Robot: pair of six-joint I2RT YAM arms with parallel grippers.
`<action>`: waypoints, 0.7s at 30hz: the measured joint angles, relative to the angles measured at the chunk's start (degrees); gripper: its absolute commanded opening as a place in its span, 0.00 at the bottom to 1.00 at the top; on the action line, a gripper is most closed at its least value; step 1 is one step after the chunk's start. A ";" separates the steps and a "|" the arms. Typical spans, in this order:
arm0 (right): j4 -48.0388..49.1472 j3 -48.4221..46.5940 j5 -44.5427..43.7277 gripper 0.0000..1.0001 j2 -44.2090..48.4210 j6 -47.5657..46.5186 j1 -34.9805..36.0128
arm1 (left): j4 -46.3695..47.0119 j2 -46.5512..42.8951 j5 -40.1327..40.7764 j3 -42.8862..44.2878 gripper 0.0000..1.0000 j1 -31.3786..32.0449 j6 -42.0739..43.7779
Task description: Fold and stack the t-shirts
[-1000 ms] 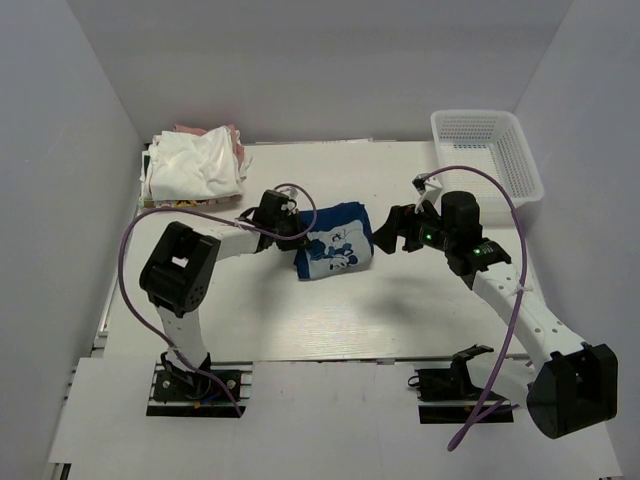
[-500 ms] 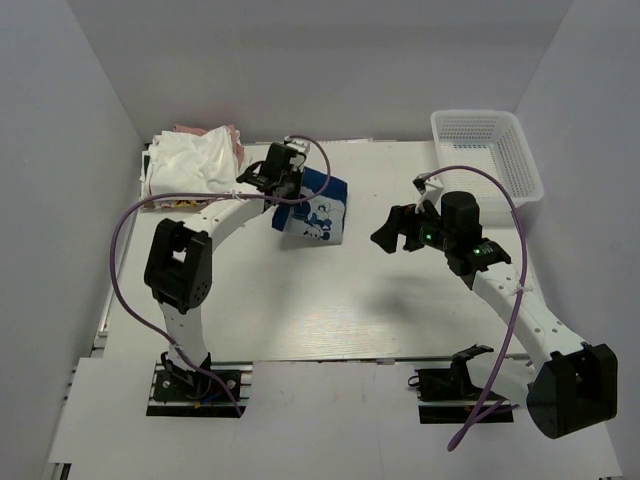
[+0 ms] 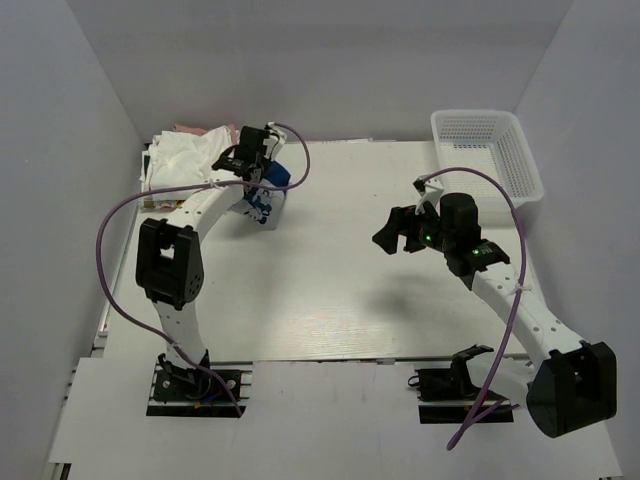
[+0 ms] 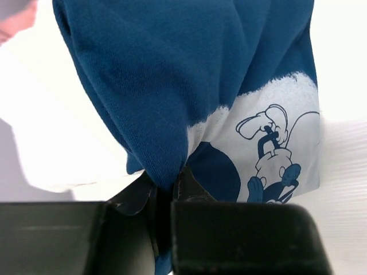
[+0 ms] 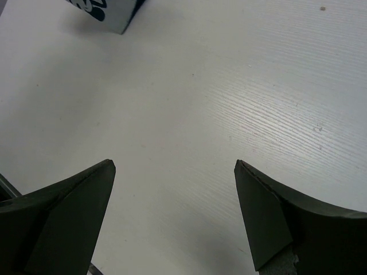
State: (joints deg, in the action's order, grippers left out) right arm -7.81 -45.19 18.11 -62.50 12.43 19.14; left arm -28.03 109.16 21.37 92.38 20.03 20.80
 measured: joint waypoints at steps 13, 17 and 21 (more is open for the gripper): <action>-0.26 0.00 -0.90 0.90 -4.37 -0.70 0.00 | -2.36 1.07 -2.25 22.47 0.00 -5.29 9.75; -0.79 -0.04 -2.64 0.90 -4.50 -0.68 0.00 | -1.88 2.08 -2.91 29.03 0.00 -6.21 9.81; -1.62 -1.01 -3.58 0.90 -5.16 -0.68 0.00 | -2.67 2.80 -4.57 29.49 0.00 -7.65 9.05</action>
State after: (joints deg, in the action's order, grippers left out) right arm -9.43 -46.19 14.52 -67.66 11.75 19.14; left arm -30.70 111.96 16.80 121.86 12.38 29.85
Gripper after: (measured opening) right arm 0.905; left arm 0.166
